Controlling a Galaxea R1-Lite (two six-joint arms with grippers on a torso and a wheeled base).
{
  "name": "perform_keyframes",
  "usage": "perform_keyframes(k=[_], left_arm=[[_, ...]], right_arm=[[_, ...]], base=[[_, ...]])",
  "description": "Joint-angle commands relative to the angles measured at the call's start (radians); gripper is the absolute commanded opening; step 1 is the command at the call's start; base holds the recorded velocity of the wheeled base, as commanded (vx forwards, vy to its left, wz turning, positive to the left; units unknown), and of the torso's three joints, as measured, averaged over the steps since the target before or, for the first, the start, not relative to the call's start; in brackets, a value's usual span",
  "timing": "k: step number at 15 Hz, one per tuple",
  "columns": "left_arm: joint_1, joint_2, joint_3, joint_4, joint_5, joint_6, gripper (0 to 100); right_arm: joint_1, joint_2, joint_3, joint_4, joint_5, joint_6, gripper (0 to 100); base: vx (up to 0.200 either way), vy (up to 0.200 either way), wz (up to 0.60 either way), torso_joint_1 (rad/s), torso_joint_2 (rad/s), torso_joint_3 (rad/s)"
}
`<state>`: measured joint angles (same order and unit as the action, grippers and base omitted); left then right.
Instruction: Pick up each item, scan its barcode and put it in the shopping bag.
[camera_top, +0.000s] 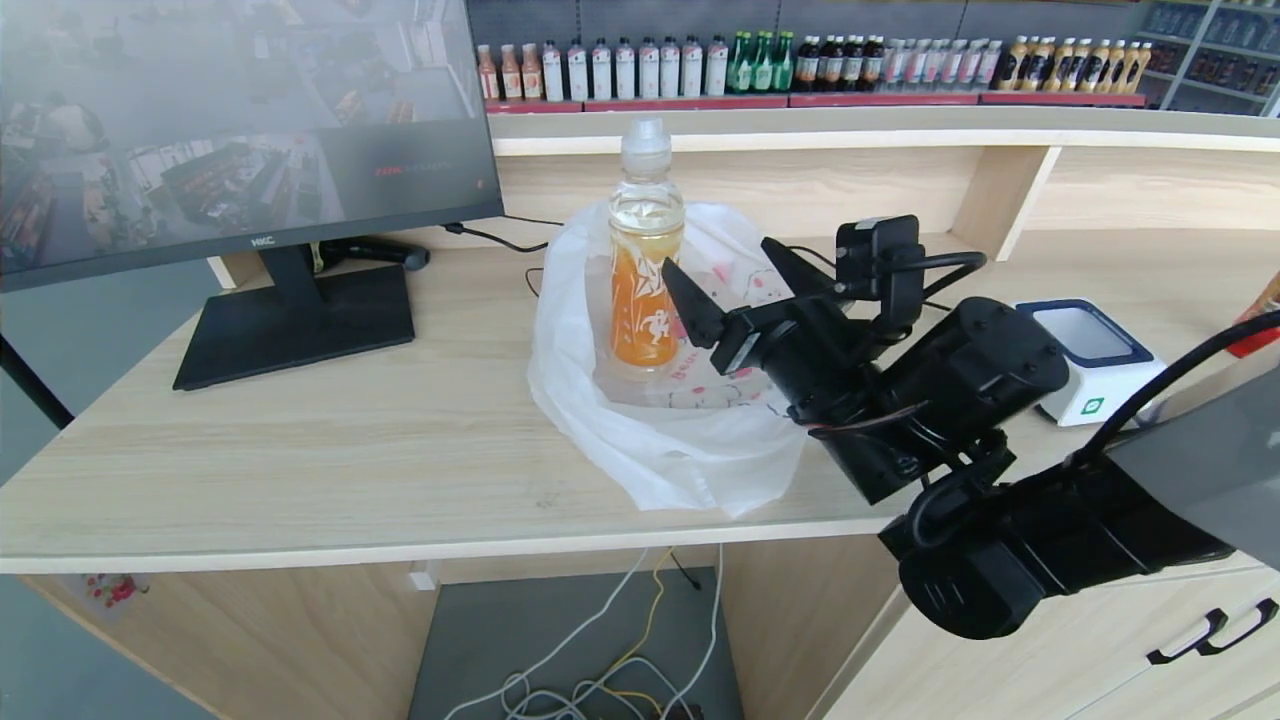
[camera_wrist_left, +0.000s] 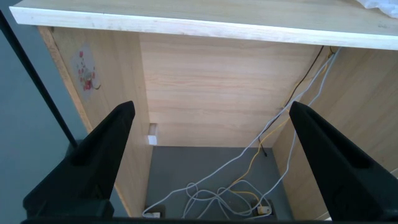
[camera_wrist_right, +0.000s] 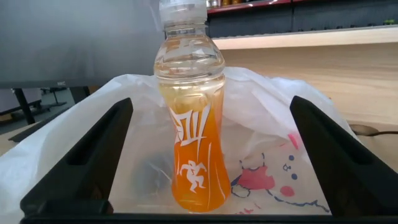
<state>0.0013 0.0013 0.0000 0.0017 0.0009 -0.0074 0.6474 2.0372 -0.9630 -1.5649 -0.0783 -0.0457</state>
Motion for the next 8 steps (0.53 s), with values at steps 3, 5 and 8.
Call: perform_keyframes(k=[3, 5, 8], left_arm=[[0.000, 0.000, 0.000, 0.000, 0.001, 0.000, 100], [0.000, 0.000, 0.000, 0.000, 0.001, 0.001, 100], [0.000, 0.000, 0.000, 0.000, 0.001, 0.001, 100]], right_arm=[[0.001, -0.104, 0.139, -0.006, 0.002, 0.003, 100], [0.001, -0.146, 0.208, -0.006, 0.002, 0.001, 100], [-0.002, -0.235, 0.296, -0.006, 0.000, 0.006, 100]], base=[[0.000, 0.000, 0.00, 0.000, 0.00, 0.000], [0.000, 0.000, 0.00, 0.000, 0.00, 0.000], [0.000, 0.000, 0.00, 0.000, 0.00, 0.000]])
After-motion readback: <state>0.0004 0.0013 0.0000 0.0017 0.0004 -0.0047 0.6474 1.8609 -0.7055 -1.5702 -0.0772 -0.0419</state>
